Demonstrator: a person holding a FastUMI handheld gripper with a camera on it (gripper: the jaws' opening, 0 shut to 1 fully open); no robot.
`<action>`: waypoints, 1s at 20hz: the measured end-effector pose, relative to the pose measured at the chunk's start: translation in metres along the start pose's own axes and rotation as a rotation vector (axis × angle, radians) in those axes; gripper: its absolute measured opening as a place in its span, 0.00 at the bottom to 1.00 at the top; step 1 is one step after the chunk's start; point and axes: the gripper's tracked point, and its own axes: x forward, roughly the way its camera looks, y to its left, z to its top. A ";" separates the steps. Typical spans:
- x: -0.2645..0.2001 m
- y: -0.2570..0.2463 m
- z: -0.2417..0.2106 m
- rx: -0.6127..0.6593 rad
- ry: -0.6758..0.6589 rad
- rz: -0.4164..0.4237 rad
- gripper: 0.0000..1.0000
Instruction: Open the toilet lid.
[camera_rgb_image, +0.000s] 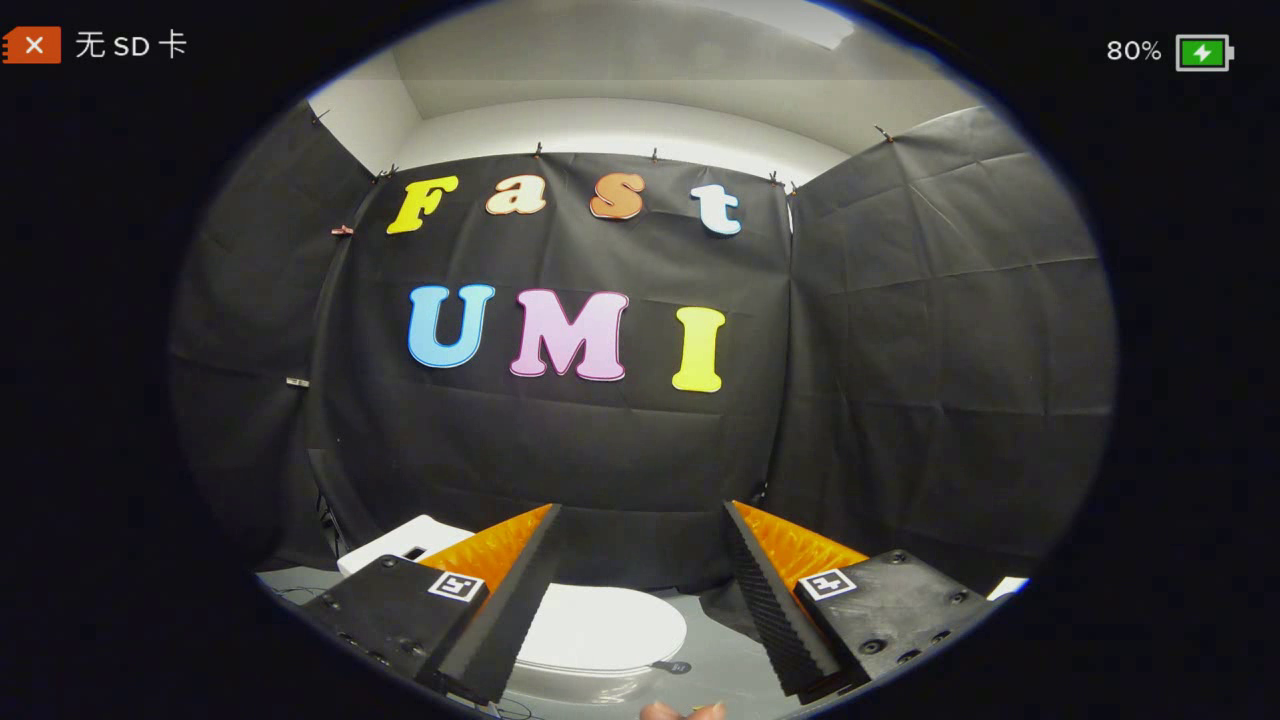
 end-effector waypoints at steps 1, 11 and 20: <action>0.000 0.000 -0.001 -0.003 0.001 0.000 0.98; 0.008 -0.007 0.000 -0.008 -0.043 -0.031 0.98; 0.019 -0.015 -0.034 -0.033 -0.060 -0.047 0.98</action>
